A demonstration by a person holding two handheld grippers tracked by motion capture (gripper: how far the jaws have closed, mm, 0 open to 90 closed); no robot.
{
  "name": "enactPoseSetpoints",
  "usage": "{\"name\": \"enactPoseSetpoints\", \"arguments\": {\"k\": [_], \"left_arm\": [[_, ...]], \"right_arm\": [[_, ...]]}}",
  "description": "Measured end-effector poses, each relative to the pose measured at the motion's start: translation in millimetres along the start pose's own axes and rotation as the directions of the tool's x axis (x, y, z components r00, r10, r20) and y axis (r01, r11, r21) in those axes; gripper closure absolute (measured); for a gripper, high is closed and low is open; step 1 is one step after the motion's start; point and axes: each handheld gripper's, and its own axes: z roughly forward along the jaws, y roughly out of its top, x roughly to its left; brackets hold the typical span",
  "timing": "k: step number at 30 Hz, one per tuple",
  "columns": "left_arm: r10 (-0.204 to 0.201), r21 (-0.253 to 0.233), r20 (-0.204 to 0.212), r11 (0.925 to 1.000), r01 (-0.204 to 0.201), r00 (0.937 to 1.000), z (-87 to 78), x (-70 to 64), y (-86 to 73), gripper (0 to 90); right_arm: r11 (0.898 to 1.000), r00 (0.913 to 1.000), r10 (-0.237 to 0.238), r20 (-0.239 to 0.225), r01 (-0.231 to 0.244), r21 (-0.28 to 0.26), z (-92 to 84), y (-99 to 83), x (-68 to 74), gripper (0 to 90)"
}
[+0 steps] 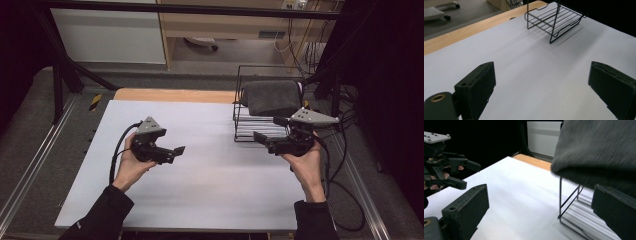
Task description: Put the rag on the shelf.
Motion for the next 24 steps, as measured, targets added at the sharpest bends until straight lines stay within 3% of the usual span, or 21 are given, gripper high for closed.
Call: {"name": "enactPoseSetpoints", "arguments": {"k": [13, 24], "left_arm": [[-0.078, 0.022, -0.051, 0.9966, 0.079, 0.9957, -17.9, 27.0, -73.4, 9.1], [-0.068, 0.052, -0.052, 0.9961, 0.071, 0.9963, -29.9, 37.8, -115.4, 9.9]], "right_arm": [[0.996, 0.9983, 0.049, -0.032, -0.046, 0.083, 17.9, -74.6, -9.0, 0.6], [0.984, 0.9972, 0.066, -0.035, -0.059, 0.170, 17.4, -129.1, -25.7, 0.6]]}}
